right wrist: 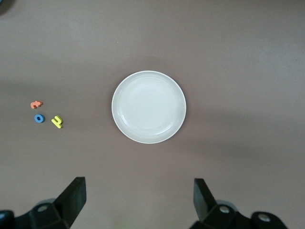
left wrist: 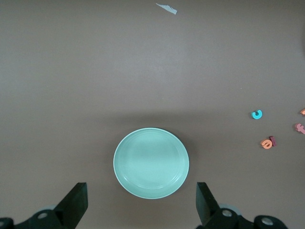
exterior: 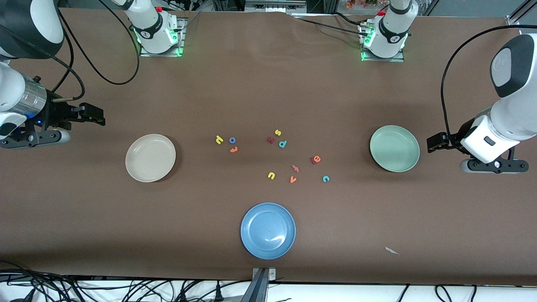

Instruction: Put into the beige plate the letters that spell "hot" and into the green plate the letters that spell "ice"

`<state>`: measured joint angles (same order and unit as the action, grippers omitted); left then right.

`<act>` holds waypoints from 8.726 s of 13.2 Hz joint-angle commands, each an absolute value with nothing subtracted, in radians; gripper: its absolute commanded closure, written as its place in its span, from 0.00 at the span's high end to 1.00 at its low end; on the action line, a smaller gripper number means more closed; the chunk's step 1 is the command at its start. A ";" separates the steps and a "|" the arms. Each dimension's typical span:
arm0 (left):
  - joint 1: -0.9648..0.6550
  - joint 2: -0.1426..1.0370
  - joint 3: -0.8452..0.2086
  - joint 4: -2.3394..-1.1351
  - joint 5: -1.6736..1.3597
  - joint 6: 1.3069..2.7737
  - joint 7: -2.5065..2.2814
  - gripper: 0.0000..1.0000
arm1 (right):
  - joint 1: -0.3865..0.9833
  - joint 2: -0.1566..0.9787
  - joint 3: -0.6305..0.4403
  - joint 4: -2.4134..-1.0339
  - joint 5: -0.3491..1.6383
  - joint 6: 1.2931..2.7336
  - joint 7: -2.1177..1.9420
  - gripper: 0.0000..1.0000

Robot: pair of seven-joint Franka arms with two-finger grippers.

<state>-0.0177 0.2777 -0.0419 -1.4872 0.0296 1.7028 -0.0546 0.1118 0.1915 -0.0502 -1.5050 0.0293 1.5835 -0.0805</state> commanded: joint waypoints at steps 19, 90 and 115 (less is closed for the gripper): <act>-0.324 0.557 -0.041 -1.516 0.020 1.920 -0.811 1.00 | 0.106 0.187 -0.054 -1.502 0.044 1.575 -0.087 1.00; -0.344 0.635 -0.106 -1.844 -0.073 2.480 -1.472 0.86 | 0.262 0.558 0.272 -2.092 -0.038 2.626 0.732 0.84; -0.422 0.681 -0.107 -1.812 0.009 2.482 -1.848 0.02 | 0.158 0.356 0.176 -2.092 -0.071 2.410 0.326 0.17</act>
